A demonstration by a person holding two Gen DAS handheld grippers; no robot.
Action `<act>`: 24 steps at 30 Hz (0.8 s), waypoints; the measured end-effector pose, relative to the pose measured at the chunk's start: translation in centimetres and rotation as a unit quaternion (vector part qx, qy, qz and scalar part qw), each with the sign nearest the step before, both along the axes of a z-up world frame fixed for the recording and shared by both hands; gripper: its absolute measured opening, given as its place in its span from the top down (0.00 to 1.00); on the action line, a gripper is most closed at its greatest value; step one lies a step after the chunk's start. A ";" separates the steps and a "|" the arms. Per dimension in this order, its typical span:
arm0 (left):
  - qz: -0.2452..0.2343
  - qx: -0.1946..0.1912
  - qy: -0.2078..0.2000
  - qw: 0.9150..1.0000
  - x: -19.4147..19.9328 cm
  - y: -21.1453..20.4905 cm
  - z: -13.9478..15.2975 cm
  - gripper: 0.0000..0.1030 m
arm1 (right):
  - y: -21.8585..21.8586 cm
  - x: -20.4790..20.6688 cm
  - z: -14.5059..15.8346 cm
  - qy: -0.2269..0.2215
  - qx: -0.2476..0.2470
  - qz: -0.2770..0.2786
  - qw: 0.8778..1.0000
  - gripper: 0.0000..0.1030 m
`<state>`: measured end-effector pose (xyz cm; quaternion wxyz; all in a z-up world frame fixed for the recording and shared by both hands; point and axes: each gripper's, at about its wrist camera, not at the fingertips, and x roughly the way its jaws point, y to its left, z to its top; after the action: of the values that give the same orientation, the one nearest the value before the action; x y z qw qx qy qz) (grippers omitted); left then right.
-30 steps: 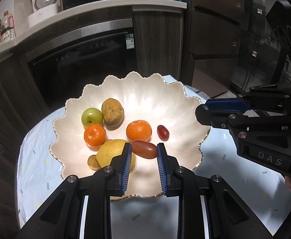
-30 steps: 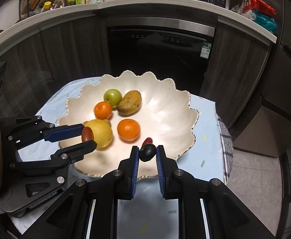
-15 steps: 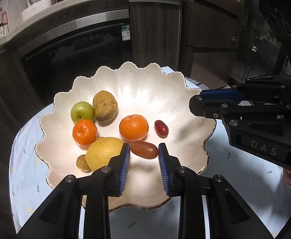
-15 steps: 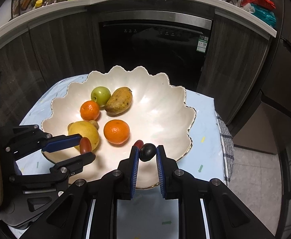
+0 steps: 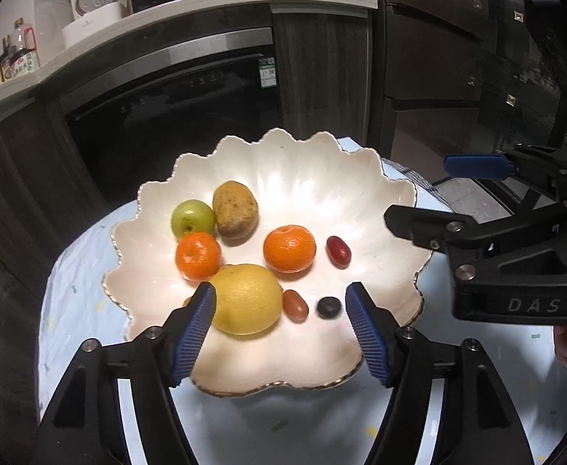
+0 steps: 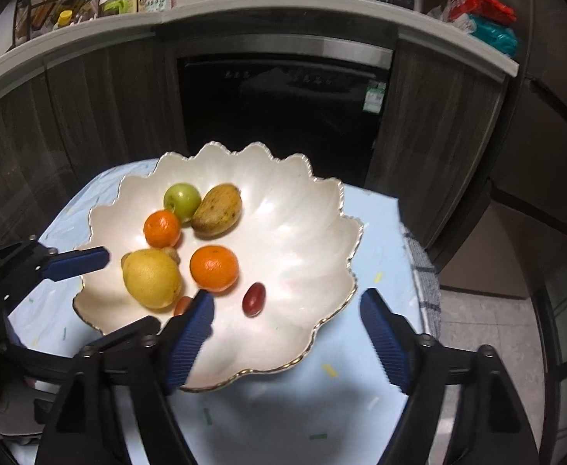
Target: Organize fruits
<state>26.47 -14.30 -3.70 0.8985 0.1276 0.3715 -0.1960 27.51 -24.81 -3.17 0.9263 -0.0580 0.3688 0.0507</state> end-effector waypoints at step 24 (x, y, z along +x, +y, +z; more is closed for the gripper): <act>0.067 -0.004 -0.053 0.996 -4.4 4.6 3.8 0.07 | 2.2 -5.0 2.8 -0.045 0.027 -0.032 0.998 0.11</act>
<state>22.07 -9.66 0.09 0.9284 0.1095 0.3304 -0.1301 22.52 -22.65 -0.36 0.9445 -0.0234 0.3265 0.0283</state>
